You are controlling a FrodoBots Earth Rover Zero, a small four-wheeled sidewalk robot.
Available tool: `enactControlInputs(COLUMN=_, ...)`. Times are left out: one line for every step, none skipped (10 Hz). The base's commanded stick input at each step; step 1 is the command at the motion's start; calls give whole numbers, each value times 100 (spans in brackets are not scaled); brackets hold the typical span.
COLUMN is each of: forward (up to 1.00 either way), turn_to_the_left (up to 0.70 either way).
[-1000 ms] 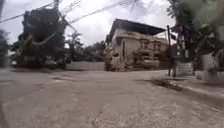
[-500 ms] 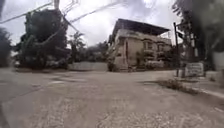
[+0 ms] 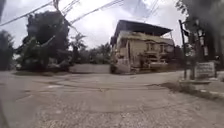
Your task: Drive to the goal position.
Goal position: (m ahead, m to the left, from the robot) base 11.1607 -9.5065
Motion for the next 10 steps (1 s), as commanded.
enactControlInputs(forward=85, turn_to_the_left=3)
enactControlInputs(forward=85, turn_to_the_left=3)
enactControlInputs(forward=85, turn_to_the_left=3)
enactControlInputs(forward=85, turn_to_the_left=3)
enactControlInputs(forward=85, turn_to_the_left=-30)
enactControlInputs(forward=85, turn_to_the_left=-31)
enactControlInputs(forward=85, turn_to_the_left=-31)
enactControlInputs(forward=85, turn_to_the_left=-31)
enactControlInputs(forward=85, turn_to_the_left=-31)
enactControlInputs(forward=85, turn_to_the_left=-31)
